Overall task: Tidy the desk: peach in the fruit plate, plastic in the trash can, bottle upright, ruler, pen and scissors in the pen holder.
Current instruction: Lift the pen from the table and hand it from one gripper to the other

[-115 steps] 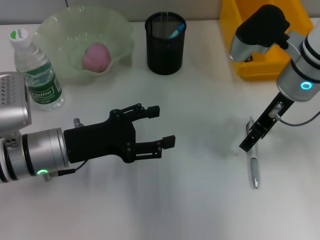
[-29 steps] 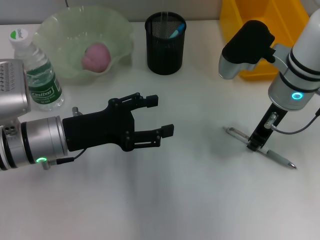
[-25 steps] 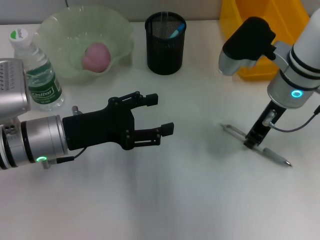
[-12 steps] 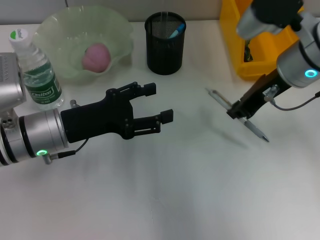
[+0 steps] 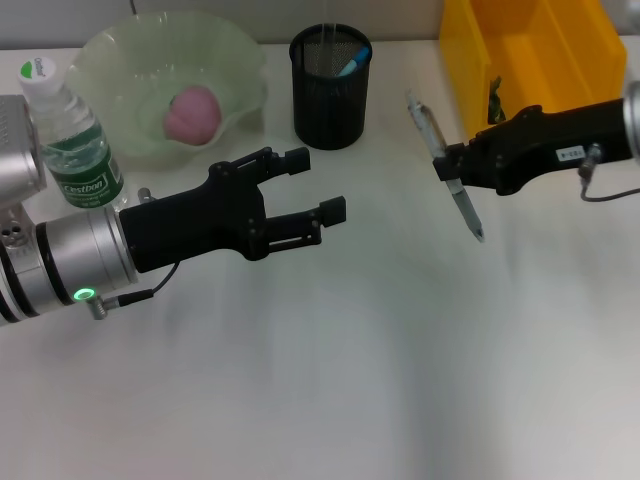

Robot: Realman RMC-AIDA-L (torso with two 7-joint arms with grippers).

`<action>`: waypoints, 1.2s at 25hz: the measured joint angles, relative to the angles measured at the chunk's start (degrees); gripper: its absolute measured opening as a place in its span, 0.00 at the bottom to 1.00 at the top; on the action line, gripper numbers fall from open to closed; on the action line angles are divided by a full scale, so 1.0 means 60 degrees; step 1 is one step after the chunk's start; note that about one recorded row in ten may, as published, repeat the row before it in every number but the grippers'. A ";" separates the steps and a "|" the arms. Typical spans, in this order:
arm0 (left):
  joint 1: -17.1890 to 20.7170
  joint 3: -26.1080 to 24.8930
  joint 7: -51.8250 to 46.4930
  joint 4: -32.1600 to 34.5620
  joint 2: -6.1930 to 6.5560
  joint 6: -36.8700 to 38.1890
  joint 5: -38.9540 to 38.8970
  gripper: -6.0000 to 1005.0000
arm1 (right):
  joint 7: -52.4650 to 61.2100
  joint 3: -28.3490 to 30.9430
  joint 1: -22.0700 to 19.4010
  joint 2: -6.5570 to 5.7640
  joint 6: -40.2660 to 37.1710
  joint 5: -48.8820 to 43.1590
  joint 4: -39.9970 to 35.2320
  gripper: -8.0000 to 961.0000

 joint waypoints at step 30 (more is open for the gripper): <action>-0.0089 0.0004 -0.0076 -0.0029 -0.0033 -0.0019 -0.0312 0.86 | -1.0622 0.2825 -0.0134 0.0031 0.0482 0.5235 0.7650 0.15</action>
